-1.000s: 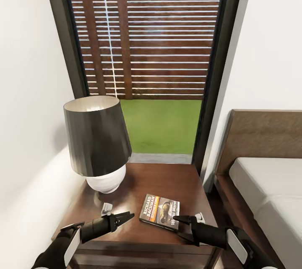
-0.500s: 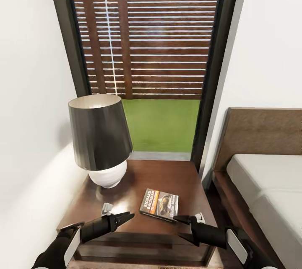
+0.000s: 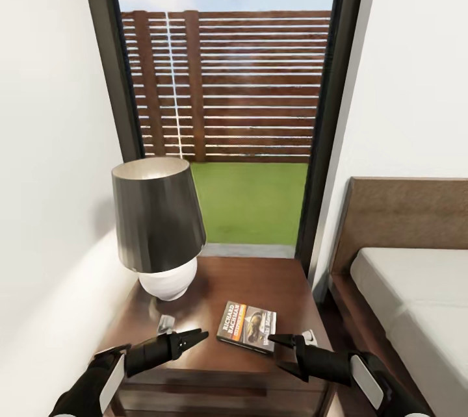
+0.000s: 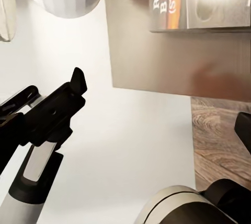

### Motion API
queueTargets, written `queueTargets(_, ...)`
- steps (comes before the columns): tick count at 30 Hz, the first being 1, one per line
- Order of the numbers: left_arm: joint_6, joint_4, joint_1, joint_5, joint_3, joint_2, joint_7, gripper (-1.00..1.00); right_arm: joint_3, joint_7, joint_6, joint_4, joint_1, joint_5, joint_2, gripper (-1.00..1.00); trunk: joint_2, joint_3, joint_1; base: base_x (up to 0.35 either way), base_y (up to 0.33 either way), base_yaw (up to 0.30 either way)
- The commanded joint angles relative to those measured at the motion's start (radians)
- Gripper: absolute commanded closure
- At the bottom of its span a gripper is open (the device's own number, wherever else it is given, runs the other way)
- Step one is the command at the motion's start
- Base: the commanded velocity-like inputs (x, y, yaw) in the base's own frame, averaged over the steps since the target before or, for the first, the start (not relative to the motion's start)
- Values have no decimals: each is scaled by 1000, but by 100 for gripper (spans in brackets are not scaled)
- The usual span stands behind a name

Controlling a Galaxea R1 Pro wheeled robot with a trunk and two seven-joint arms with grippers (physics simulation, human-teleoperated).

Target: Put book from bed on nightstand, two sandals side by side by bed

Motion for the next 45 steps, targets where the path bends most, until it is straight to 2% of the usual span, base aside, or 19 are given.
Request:
queueTargets(1,11,0,0,3,1,0,-3,-100,2,2,3,0,0,-2,-1,-100,7,2,-4,0,0,0)
queueTargets(10,11,0,0,1,0,-1,-3,-100,3,2,-7,0,0,-2,2,-100,70,30,-39,0,0,0)
queueTargets(11,11,0,0,1,0,-1,-3,-100,4,2,-47,0,0,-2,8,-100,77,34,-42,0,0,0)
queueTargets(15,11,0,0,1,0,-1,-3,-100,4,2,-78,0,0,-2,11,-100,105,46,-58,0,0,0)
queueTargets(45,11,0,0,1,1,0,-3,-100,4,2,-86,0,0,-4,12,-100,315,140,-173,0,0,0)
